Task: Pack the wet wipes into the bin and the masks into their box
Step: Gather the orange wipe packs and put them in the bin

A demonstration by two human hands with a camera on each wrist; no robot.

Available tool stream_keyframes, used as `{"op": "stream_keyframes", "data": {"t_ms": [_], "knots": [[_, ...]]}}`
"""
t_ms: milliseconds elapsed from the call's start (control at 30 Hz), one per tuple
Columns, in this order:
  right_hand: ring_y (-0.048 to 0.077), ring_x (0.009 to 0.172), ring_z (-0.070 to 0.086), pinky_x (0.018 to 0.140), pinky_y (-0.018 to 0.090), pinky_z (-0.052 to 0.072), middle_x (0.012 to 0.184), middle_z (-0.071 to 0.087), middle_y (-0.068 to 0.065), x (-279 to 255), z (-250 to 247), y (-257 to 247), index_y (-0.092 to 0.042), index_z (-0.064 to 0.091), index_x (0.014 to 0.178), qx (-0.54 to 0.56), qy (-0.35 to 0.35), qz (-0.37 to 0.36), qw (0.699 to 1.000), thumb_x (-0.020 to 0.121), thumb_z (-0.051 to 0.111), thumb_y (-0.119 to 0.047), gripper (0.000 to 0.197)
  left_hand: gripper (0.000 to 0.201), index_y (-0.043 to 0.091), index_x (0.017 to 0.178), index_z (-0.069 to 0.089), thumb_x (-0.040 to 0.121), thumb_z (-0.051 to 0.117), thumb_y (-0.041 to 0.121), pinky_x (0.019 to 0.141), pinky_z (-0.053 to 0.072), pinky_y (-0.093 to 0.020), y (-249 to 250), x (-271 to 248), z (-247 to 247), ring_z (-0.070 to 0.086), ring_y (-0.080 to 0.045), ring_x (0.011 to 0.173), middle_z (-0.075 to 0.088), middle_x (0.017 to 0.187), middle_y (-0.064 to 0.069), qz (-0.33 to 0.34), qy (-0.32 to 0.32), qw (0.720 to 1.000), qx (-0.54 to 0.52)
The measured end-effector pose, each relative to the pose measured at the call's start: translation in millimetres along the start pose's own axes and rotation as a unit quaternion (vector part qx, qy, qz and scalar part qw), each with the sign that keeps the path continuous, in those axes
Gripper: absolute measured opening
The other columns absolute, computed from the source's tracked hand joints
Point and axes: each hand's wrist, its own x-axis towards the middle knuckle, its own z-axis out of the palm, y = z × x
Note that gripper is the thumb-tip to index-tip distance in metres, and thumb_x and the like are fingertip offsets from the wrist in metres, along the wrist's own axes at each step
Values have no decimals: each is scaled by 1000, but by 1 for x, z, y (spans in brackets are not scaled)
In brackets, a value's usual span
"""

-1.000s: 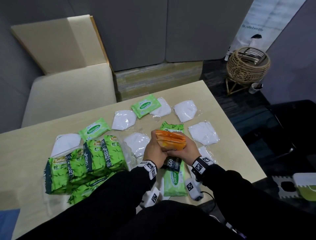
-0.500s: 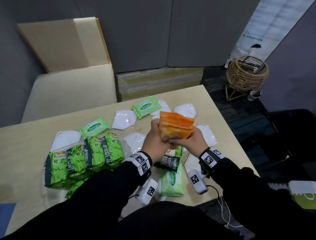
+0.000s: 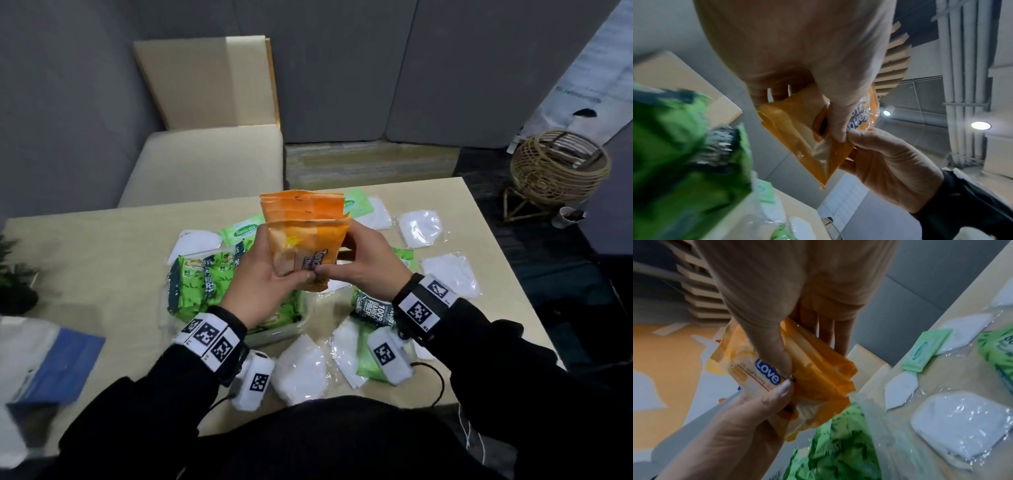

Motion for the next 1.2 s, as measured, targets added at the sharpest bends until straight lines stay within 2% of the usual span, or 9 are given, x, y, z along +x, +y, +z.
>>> {"op": "stream_keyframes", "data": {"t_ms": [100,200,367,500,600,767,867,1067,1200], "knots": [[10,97,75,89,43,62,106,76,-7,4,24,-4,-42,59,109,-26,-24,-6,999,70,92,-11,59,68,28,128,46,76,89,34,88,51,-20,-18,-17,-18,63,7,105,67,116,20,-19,-1,999,27],[9,96,75,89,41,62,107,76,-7,5,43,-5,-35,62,116,-32,-36,0,999,70,93,-14,59,66,27,124,47,75,90,38,78,44,-9,-30,-26,-30,57,17,100,64,110,25,-32,-1,998,53],[3,93,73,87,35,62,101,74,-15,-3,61,2,-37,62,111,-47,-49,15,998,70,93,-14,56,77,32,121,46,64,95,46,75,46,-16,-45,-37,-38,60,5,87,58,97,31,-25,11,994,102],[7,100,71,91,35,59,108,74,-9,-14,67,18,-26,65,118,-66,-50,22,996,73,92,-15,53,87,31,128,50,58,89,65,86,55,-31,-58,-43,-27,67,-10,97,69,108,15,18,9,990,143],[7,109,67,93,34,57,119,70,-8,-20,71,34,-24,66,126,-92,-48,15,994,75,92,-24,58,89,15,120,55,60,71,79,91,51,-40,-67,-45,-17,56,-21,102,61,111,-1,50,27,967,248],[8,105,57,82,10,44,132,60,-4,-15,75,39,-23,60,137,-149,-75,11,986,79,89,-29,65,100,11,120,51,61,59,92,89,45,-42,-80,-48,-17,48,-23,103,49,114,-3,19,-3,938,347],[19,91,62,77,29,53,112,65,-8,-12,72,35,-29,60,131,-162,-99,24,982,78,89,-34,61,92,19,125,52,62,72,83,95,44,-32,-78,-44,-28,45,-13,107,43,117,5,1,-54,956,288],[6,70,62,66,12,47,84,66,-17,-8,68,30,-23,68,128,-141,-75,30,987,77,89,-17,56,66,21,121,54,74,85,55,92,49,-32,-76,-46,-44,56,-12,104,57,114,8,0,-43,983,177],[9,71,63,71,19,51,78,67,-15,-3,70,32,-25,73,121,-138,-85,42,986,76,90,-15,49,70,19,129,54,76,82,55,100,47,-31,-77,-45,-35,56,-14,111,61,122,5,-37,-46,981,184]]}}
